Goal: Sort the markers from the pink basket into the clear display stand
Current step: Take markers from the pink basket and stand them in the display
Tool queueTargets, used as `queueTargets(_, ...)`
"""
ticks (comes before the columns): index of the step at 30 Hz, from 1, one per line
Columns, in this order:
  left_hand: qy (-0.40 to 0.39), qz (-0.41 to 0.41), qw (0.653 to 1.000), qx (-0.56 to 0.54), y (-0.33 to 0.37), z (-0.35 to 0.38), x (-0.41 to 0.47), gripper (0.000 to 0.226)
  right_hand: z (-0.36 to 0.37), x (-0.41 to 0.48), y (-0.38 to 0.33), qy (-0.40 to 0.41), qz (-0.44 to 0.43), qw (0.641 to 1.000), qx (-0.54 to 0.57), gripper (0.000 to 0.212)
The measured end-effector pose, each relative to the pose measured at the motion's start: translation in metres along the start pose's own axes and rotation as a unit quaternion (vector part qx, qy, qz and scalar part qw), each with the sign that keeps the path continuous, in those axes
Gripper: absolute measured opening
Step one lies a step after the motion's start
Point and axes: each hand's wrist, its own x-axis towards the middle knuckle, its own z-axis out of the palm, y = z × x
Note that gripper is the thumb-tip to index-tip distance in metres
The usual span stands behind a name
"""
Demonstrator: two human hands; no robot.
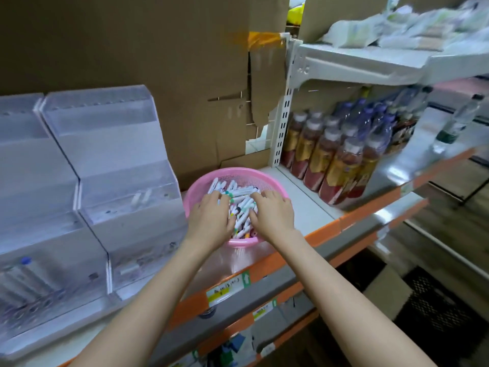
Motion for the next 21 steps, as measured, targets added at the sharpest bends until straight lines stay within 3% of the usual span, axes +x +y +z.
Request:
queueTargets(7, 0.001, 0.007, 0.998, 0.066, 0.002, 0.017, 0.031, 0.031, 0.015, 0.031, 0.011, -0.024, -0.016, 1.000, -0.008, 0.030)
queueTargets(13, 0.003, 0.019, 0.996, 0.088, 0.013, 0.027, 0.041, 0.019, 0.018, 0.048, 0.019, -0.039, -0.083, 0.996, -0.001, 0.029)
queueTargets(21, -0.022, -0.045, 0.996, 0.072, 0.022, 0.017, 0.038, 0.020, 0.027, 0.062, 0.018, -0.078, -0.078, 0.993, 0.044, 0.011)
